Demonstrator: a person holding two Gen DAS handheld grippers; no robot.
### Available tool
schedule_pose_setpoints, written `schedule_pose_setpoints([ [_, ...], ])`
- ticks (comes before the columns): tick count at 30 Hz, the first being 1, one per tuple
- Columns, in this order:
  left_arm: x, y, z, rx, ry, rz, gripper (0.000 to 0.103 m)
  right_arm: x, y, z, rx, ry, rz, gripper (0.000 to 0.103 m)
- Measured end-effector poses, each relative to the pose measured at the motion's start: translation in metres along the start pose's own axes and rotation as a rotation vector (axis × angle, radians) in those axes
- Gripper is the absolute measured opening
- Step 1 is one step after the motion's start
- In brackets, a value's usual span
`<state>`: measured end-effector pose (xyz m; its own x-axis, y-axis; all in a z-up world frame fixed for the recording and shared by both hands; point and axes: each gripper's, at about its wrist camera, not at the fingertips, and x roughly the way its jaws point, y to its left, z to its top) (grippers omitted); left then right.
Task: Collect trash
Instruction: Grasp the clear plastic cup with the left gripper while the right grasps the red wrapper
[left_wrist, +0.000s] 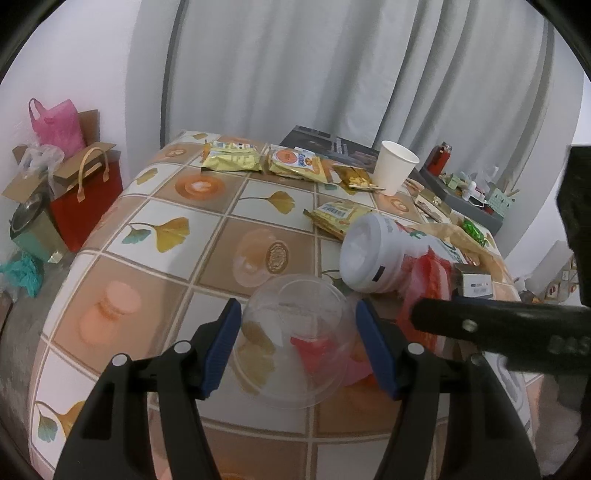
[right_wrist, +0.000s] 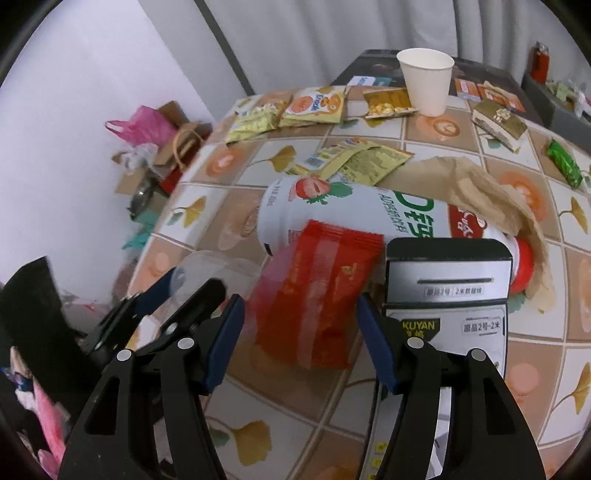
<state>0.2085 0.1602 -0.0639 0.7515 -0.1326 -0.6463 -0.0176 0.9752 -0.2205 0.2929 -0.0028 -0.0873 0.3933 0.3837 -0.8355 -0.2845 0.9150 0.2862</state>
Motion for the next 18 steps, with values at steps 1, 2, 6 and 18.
schedule_pose_setpoints([
  [1,-0.001,0.000,-0.001,0.000,-0.004,0.001,0.063,0.004,0.001,0.001,0.000,0.005,-0.023,0.060],
  [2,-0.002,0.001,-0.002,-0.001,-0.004,0.001,0.063,0.008,0.003,0.002,-0.001,0.008,-0.043,0.060],
  [6,-0.006,0.001,-0.005,-0.004,-0.009,0.004,0.062,0.019,0.004,0.005,0.020,0.014,-0.083,0.056],
  [18,-0.019,0.005,-0.014,-0.019,-0.017,0.021,0.062,0.018,-0.001,-0.003,0.070,0.008,-0.045,0.025],
])
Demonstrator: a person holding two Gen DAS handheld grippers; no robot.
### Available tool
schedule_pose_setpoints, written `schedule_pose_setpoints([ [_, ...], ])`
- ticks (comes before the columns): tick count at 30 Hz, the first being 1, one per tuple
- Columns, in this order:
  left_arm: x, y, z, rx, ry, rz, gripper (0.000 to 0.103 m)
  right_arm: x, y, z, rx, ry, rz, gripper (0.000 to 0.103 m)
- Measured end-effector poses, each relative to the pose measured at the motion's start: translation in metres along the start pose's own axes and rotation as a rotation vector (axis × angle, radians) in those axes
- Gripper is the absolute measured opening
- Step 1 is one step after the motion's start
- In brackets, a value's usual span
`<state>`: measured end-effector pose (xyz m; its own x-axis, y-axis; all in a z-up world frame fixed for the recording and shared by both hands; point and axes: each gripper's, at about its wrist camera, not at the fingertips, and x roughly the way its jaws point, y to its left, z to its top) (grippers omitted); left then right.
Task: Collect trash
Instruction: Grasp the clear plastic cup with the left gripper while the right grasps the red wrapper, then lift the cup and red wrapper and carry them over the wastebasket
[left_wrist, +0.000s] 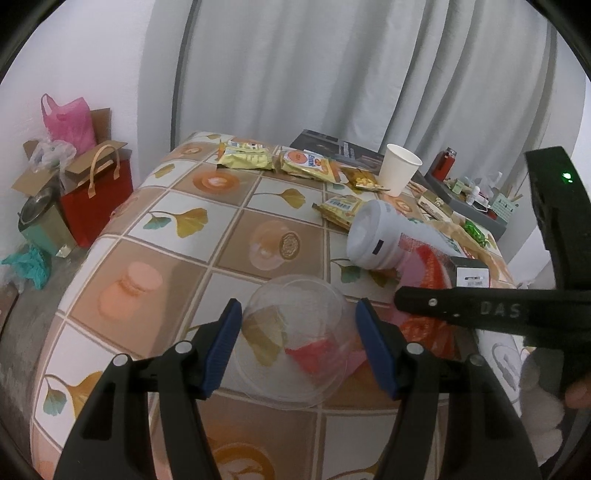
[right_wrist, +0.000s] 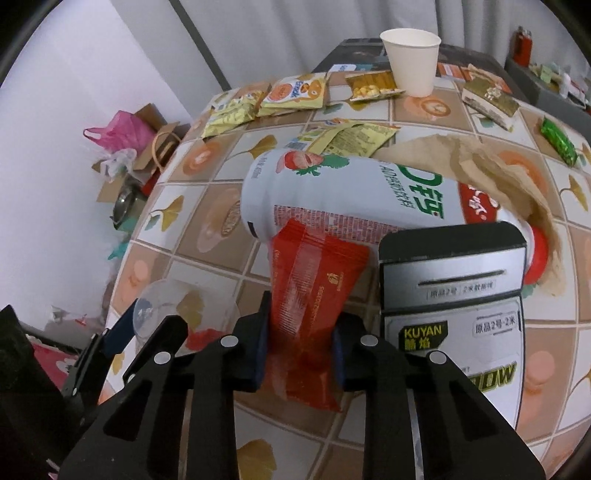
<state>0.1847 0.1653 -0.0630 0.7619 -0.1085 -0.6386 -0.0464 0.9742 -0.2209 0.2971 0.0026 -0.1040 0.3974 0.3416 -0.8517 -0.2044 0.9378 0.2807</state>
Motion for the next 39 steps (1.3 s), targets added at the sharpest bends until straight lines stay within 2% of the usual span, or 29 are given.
schedule_pose_setpoints([
  [10,-0.029,-0.004,-0.001,-0.002,-0.038,-0.008,0.062,-0.044,-0.005,-0.015,0.016,-0.072,0.130,0.023],
  [15,-0.056,-0.010,0.003,-0.008,-0.081,-0.023,0.061,-0.081,-0.013,-0.019,0.029,-0.146,0.192,0.023],
  [21,-0.088,-0.027,0.012,0.011,-0.137,-0.067,0.061,-0.127,-0.038,-0.030,0.088,-0.238,0.226,0.023],
  [30,-0.118,-0.080,0.022,0.076,-0.197,-0.200,0.060,-0.188,-0.102,-0.056,0.243,-0.362,0.202,0.023],
  [39,-0.128,-0.168,0.028,0.202,-0.171,-0.363,0.060,-0.252,-0.177,-0.100,0.406,-0.525,0.149,0.023],
])
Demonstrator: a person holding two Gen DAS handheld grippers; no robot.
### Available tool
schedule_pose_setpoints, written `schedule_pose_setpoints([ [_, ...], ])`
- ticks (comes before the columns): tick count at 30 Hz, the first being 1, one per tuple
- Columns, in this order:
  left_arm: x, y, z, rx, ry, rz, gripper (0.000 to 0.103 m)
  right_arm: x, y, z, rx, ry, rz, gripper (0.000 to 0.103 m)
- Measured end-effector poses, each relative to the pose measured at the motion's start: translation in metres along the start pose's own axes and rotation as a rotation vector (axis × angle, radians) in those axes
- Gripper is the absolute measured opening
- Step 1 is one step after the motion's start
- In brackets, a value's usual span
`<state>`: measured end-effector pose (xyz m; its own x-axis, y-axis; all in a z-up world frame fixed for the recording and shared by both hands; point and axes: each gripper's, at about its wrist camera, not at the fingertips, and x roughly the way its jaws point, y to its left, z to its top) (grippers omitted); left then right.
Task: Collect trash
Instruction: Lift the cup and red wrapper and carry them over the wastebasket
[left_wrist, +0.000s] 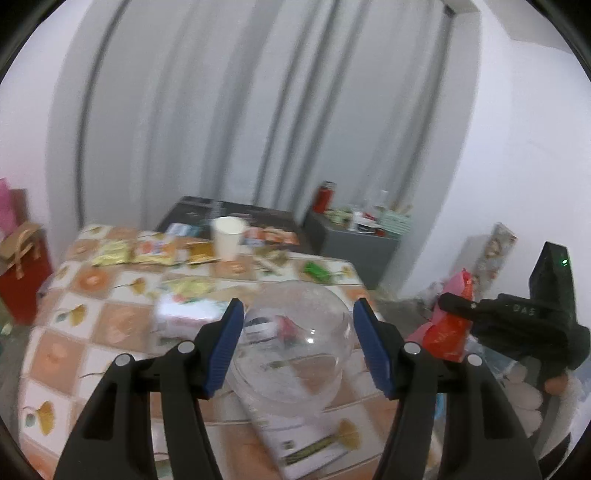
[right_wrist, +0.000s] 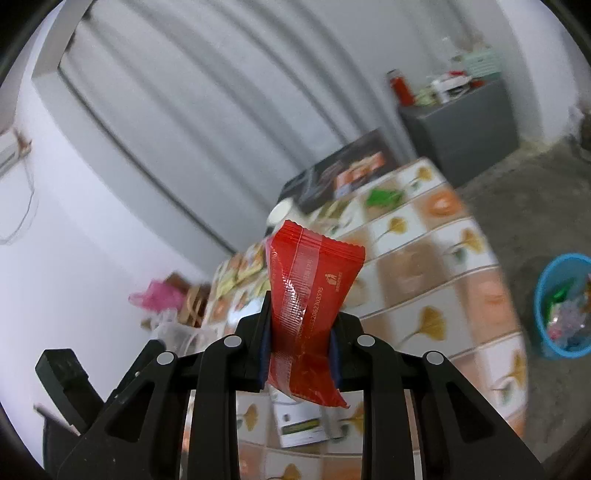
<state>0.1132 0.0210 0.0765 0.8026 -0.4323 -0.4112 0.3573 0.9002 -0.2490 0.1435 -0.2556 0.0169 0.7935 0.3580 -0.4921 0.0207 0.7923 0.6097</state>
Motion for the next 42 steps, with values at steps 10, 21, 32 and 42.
schedule_pose_setpoints([
  [10,0.040,-0.123,0.003,0.151,0.084,-0.230,0.059,-0.080,-0.085,0.011,0.159,-0.181,-0.118,0.023],
  [21,0.102,-0.236,-0.033,0.227,0.256,-0.445,0.058,-0.131,-0.176,0.005,0.322,-0.273,-0.220,0.023],
  [32,0.219,-0.313,-0.085,0.211,0.552,-0.528,0.058,-0.114,-0.292,0.007,0.430,-0.136,-0.322,0.023],
  [42,0.349,-0.366,-0.155,0.204,0.846,-0.482,0.054,-0.036,-0.407,0.010,0.546,0.138,-0.385,0.024],
])
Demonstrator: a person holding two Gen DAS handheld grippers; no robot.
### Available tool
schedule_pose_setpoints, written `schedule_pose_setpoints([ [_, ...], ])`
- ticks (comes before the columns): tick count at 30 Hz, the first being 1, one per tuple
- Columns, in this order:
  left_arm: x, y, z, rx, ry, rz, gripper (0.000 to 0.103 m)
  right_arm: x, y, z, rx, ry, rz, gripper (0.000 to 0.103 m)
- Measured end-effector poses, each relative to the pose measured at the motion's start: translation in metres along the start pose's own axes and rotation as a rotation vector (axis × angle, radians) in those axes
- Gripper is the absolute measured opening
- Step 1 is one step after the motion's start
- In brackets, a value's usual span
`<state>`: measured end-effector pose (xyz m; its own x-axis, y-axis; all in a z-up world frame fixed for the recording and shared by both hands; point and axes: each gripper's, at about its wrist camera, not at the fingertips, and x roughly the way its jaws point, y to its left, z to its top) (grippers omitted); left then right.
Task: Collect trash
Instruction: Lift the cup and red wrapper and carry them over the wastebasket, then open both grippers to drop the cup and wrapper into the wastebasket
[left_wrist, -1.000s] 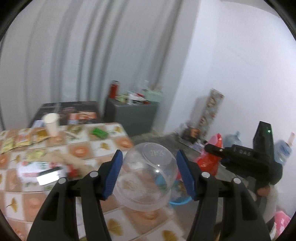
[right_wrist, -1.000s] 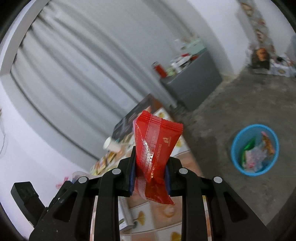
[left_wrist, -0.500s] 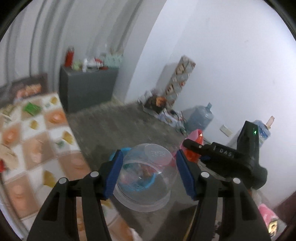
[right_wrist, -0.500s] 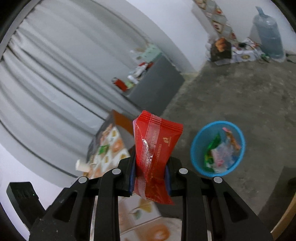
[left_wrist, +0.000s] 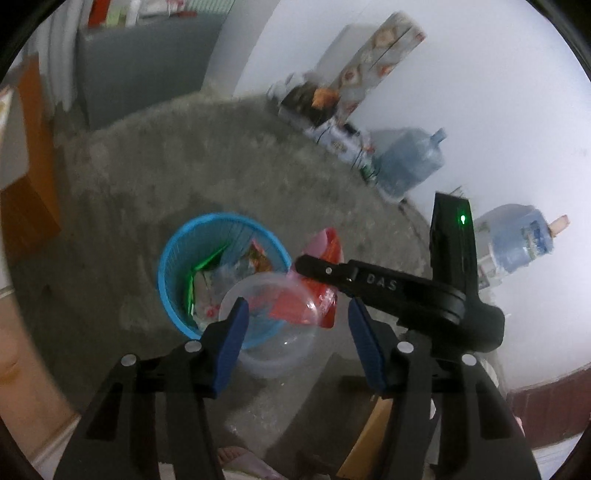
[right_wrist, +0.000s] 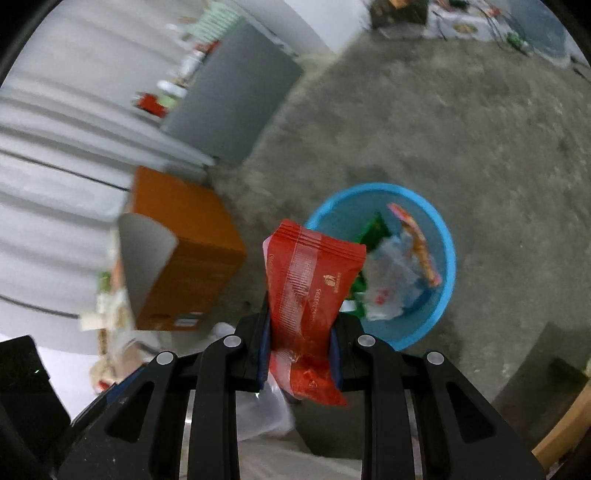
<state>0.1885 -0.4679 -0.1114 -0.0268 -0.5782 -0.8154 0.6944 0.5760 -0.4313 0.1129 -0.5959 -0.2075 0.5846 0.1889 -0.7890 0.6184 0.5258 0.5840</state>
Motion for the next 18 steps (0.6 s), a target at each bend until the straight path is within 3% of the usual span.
schedule_pose_setpoints([
  [3,0.033,0.008,0.011,-0.005,0.042,0.023,0.055,0.024,-0.016,0.015,0.033,0.043,-0.027,0.027],
  [7,0.070,0.028,0.024,-0.063,0.068,0.082,0.066,0.058,-0.035,0.031,0.048,0.078,-0.065,0.059],
  [10,0.071,0.041,0.024,-0.125,0.061,0.077,0.066,0.077,-0.043,0.030,0.036,0.100,-0.125,0.060],
  [14,0.052,0.041,0.020,-0.088,0.020,0.080,0.072,0.084,-0.047,0.025,0.022,0.106,-0.127,0.067],
  [18,0.031,0.042,0.019,-0.082,-0.021,0.084,0.073,0.079,-0.050,0.020,0.038,0.076,-0.122,0.067],
])
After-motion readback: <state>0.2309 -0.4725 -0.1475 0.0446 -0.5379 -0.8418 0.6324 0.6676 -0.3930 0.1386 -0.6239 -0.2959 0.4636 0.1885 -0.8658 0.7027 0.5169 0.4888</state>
